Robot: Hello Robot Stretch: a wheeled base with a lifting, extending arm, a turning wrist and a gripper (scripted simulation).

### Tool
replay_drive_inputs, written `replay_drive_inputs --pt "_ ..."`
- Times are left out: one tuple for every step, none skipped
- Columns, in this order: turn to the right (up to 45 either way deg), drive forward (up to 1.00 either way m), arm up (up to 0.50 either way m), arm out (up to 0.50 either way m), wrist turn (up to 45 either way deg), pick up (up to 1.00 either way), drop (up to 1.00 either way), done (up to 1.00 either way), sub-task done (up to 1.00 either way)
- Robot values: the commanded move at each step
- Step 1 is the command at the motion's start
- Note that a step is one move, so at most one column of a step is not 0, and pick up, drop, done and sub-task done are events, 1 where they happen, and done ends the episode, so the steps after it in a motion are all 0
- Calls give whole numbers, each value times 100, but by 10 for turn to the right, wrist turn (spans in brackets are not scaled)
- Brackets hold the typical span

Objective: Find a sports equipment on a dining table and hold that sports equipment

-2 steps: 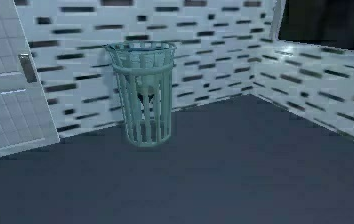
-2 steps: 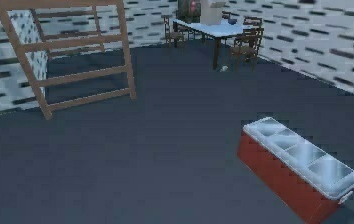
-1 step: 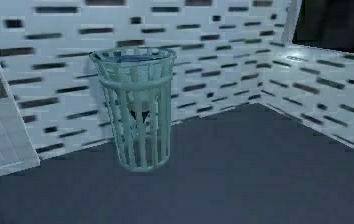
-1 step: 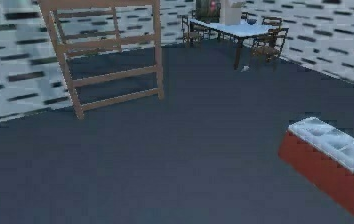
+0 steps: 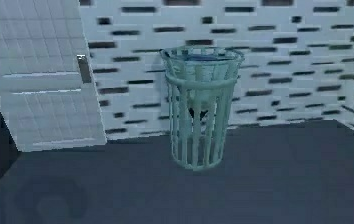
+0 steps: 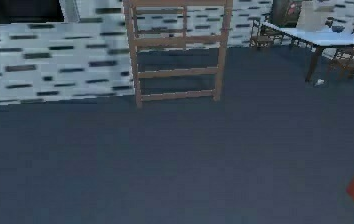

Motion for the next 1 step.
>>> replay_drive_inputs --pt "0 85 0 0 0 0 0 0 0"
